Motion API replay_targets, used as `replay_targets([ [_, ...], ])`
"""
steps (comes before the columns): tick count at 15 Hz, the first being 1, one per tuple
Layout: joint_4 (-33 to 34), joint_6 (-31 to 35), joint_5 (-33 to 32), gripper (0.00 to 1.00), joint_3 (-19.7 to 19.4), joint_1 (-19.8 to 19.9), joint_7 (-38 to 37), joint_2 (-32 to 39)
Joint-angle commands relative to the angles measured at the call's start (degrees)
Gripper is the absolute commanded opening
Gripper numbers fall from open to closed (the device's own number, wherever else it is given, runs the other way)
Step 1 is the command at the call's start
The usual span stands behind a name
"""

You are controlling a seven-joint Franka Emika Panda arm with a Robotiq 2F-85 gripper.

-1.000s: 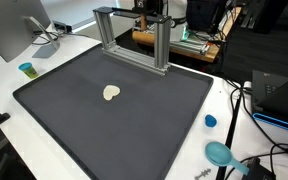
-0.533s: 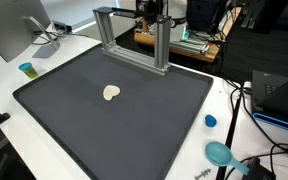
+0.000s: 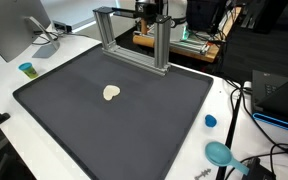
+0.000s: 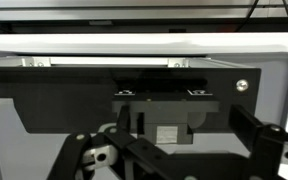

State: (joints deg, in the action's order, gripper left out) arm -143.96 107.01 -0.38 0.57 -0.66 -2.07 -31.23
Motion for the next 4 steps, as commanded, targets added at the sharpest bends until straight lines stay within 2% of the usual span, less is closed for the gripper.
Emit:
replay_targets([
  [1, 0.09, -2.3, -0.53, 1.0, 0.44, 1.53, -3.19, -2.93],
  [3, -0.46, -0.29, -1.39, 1.0, 0.51, 2.95, -6.07, -4.81],
  [4, 0.27, -0.62, -0.51, 1.0, 0.2, 1.63, -3.4, -1.83],
])
